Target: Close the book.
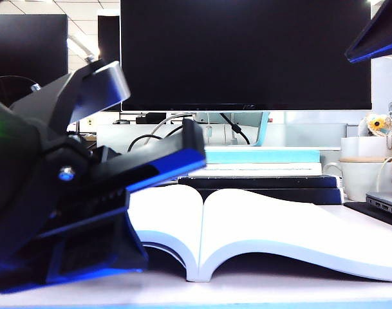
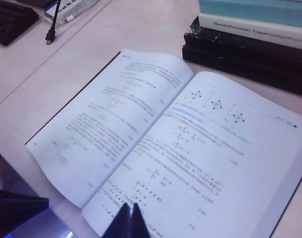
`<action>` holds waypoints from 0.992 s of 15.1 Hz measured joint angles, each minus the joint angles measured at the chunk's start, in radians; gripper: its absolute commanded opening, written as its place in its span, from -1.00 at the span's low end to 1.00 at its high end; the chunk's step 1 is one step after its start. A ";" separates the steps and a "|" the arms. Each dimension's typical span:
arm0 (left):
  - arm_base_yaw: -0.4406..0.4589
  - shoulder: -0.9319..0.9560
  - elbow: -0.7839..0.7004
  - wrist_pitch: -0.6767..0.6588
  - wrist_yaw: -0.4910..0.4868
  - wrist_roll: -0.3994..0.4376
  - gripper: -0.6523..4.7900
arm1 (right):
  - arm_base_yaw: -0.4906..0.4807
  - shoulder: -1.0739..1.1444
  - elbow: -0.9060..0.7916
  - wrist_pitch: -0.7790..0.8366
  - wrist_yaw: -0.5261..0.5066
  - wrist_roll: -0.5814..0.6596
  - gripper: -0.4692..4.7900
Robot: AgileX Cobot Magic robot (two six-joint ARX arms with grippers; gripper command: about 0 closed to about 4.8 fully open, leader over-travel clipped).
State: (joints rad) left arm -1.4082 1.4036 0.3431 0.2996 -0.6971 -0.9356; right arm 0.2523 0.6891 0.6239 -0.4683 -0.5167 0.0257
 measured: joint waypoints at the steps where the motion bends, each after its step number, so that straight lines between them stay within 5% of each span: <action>1: 0.002 0.000 0.000 -0.001 -0.013 0.000 -0.78 | 0.001 0.000 0.000 -0.001 0.000 0.000 -0.84; 9: 0.110 0.100 0.055 0.027 0.089 0.005 -0.78 | 0.000 0.000 0.000 0.010 -0.001 0.000 -0.84; 15: 0.181 0.105 0.090 0.024 0.049 0.100 -0.78 | 0.000 0.000 0.000 0.010 0.000 0.000 -0.84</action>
State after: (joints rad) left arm -1.2274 1.5089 0.4332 0.3233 -0.6483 -0.8356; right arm 0.2523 0.6891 0.6239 -0.4583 -0.5167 0.0257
